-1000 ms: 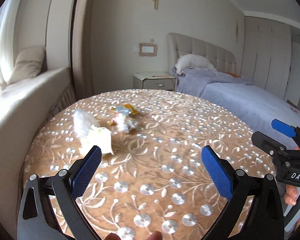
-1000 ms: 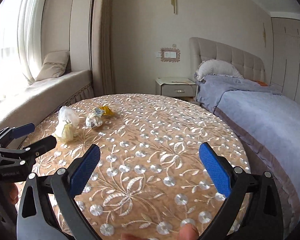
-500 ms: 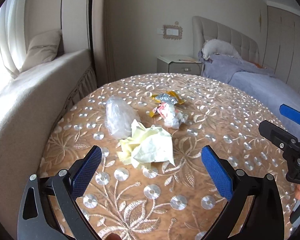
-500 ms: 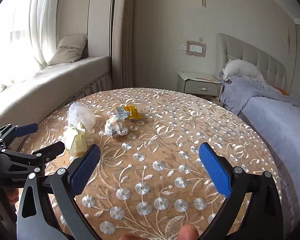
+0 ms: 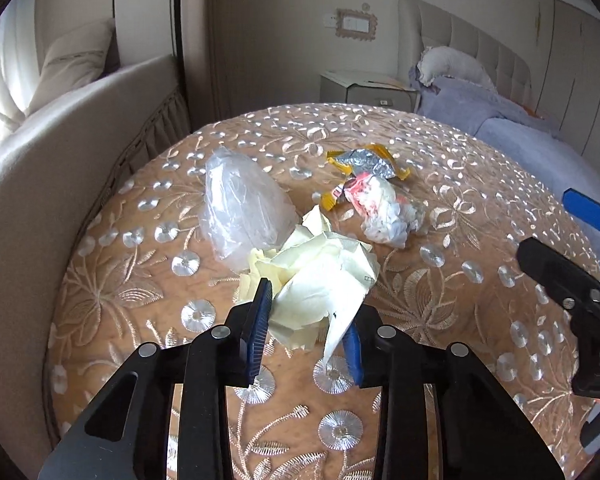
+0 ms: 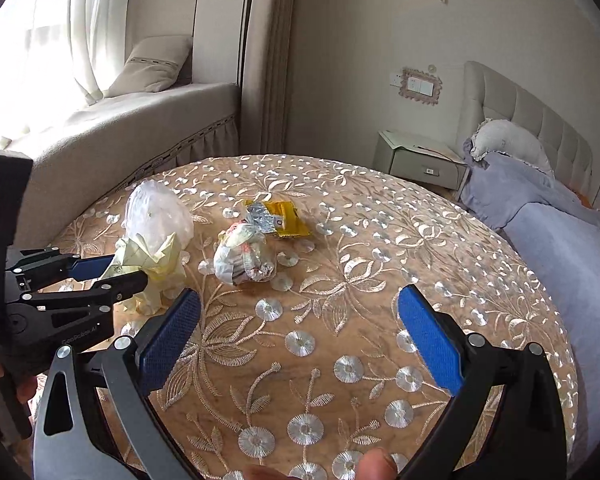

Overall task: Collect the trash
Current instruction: 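Grasp the pale yellow tissue with the left tool while the right tool grasps the wrapped tissue bundle, then carry the tissue and tissue bundle over the trash bin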

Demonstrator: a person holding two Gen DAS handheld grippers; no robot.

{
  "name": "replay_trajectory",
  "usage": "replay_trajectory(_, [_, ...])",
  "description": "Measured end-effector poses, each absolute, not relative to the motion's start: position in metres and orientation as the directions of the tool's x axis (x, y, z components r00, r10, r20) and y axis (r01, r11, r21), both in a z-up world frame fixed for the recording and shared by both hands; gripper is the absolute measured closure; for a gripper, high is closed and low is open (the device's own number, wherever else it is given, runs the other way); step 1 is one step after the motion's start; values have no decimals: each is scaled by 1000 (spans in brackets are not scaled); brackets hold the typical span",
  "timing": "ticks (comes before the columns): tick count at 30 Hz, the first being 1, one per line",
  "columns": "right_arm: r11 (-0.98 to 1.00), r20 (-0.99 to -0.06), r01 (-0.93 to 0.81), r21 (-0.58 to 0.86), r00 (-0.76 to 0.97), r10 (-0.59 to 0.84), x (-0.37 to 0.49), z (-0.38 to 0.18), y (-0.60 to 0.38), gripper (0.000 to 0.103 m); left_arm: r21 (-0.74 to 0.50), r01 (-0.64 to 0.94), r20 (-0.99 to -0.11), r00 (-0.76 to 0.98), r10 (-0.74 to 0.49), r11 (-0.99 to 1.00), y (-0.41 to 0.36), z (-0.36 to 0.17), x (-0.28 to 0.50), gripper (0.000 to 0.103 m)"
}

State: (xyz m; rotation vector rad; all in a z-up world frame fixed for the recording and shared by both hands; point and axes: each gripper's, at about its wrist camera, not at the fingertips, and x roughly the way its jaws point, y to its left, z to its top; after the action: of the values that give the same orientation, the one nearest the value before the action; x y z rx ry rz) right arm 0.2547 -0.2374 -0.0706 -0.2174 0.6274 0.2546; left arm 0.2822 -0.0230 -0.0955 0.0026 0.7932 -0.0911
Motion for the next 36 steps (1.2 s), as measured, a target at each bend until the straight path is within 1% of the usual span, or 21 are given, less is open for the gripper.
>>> replay_trajectory(4, [936, -628, -335, -110, 753, 196, 277, -78, -222, 5, -53, 76, -683, 724, -92, 996, -14, -82, 272, 72])
replay_trajectory(11, [911, -666, -395, -118, 712, 223, 309, -95, -191, 5, -45, 72, -633, 769, -85, 996, -3, -57, 260, 72])
replay_trajectory(16, [904, -689, -413, -115, 689, 227, 326, -108, -177, 5, -28, 62, -627, 776, -66, 998, 0, -57, 264, 72])
replay_trajectory(17, [902, -700, -418, -106, 676, 231, 329, -110, -175, 7, -27, 61, -627, 776, -65, 998, 0, -58, 265, 72])
replay_trajectory(19, [901, -736, -425, -90, 638, 227, 336, -117, -173, 28, -30, 62, -628, 775, -67, 998, 0, -58, 265, 72])
replay_trajectory(20, [902, -754, -421, -94, 622, 212, 339, -122, -172, 50, -33, 64, -628, 775, -70, 997, 0, -58, 265, 72])
replay_trajectory(22, [905, -775, -419, -67, 593, 217, 343, -127, -176, 53, -31, 66, -626, 777, -71, 997, -1, -58, 263, 72])
replay_trajectory(25, [913, -772, -407, -34, 591, 235, 337, -121, -183, 55, -26, 73, -617, 784, -73, 997, -4, -54, 259, 72])
replay_trajectory(32, [931, -689, -364, -16, 679, 254, 286, -77, -220, 55, -22, 115, -596, 796, -105, 993, -24, -43, 239, 72])
replay_trajectory(36, [942, -626, -334, -8, 737, 256, 241, -46, -248, 55, -36, 160, -581, 800, -151, 986, -42, -34, 224, 72])
